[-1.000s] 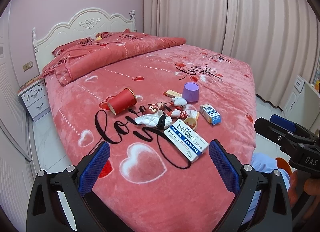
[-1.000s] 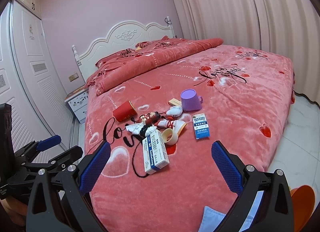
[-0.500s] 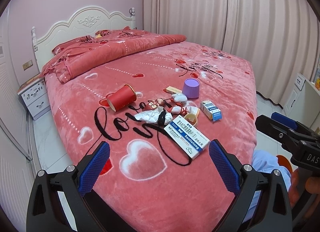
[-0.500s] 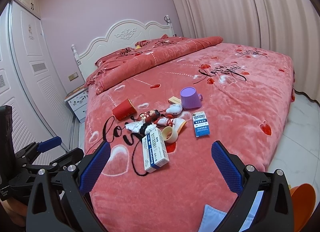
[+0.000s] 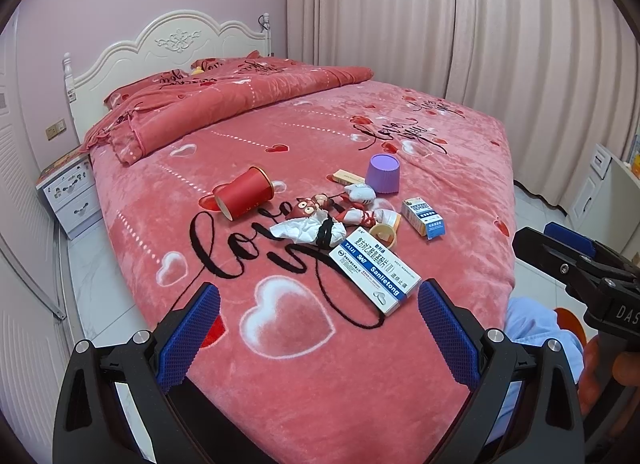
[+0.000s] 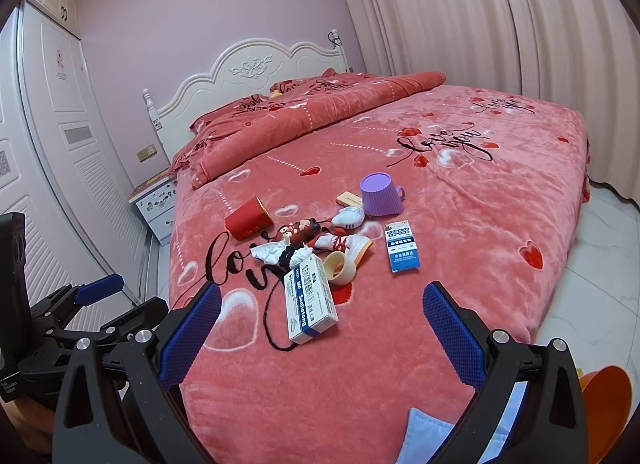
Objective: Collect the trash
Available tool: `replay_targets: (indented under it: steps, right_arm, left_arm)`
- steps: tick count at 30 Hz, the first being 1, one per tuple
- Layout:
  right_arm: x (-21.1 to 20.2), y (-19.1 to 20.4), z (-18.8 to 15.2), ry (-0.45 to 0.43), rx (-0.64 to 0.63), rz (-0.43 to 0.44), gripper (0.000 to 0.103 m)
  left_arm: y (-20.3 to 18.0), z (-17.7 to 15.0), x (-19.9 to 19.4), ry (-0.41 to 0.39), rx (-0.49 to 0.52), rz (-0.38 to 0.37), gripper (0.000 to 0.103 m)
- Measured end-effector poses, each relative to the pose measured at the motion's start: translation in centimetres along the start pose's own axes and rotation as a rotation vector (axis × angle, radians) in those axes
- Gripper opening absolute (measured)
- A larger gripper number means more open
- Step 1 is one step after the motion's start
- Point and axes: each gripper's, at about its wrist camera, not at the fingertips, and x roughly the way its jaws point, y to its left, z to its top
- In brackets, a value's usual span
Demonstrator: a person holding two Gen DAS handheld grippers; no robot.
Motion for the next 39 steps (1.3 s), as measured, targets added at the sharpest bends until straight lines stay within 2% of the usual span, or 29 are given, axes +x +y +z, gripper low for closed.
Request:
replay_targets:
  steps: [9, 14, 18, 24, 29, 31, 35, 37, 39]
  right_arm:
    - [-0.2, -0.2, 0.1, -0.003, -0.017, 0.008, 0.098]
    - [-0.6, -1.0, 0.4, 0.010, -0.061, 0.011, 0.098]
    - [-0.8, -1.4, 0.7, 0.029, -0.090, 0.024, 0.098]
    - [-0.3, -2.9, 1.7, 0.035, -0.069, 0.070, 0.098]
    - [0.7, -3.8, 3.0, 0.043, -0.080, 0.097, 0.099]
    - [1.8, -3.9, 3.3, 0.079, -0.097, 0.135, 0.099]
    - [3.9, -4.9, 3.3, 0.115, -0.020, 0.254, 0.099]
    - [4.4, -4.9, 3.5, 0.097, -0.023, 0.246, 0.099]
    - [5.6, -4.5, 3.9, 0.145, -0.077, 0.218, 0.098]
  left_arm:
    - [-0.1, -0.2, -0.1, 0.009, 0.013, -0.005, 0.097]
    - [-0.9, 0.5, 0.0, 0.021, 0.056, -0.009, 0.097]
    - [-1.5, 1.2, 0.6, 0.048, 0.106, -0.047, 0.097]
    - [-1.7, 2.1, 2.1, 0.093, 0.158, -0.108, 0.097]
    - [-0.9, 3.2, 3.8, 0.128, 0.184, -0.106, 0.097]
    - [-0.3, 3.6, 4.6, 0.147, 0.170, -0.139, 0.097]
    - [0.4, 4.3, 6.5, 0.194, 0.144, -0.202, 0.097]
    - [0.5, 4.7, 7.6, 0.224, 0.152, -0.220, 0.097]
    - [0.6, 5.1, 8.8, 0.243, 0.159, -0.260, 0.097]
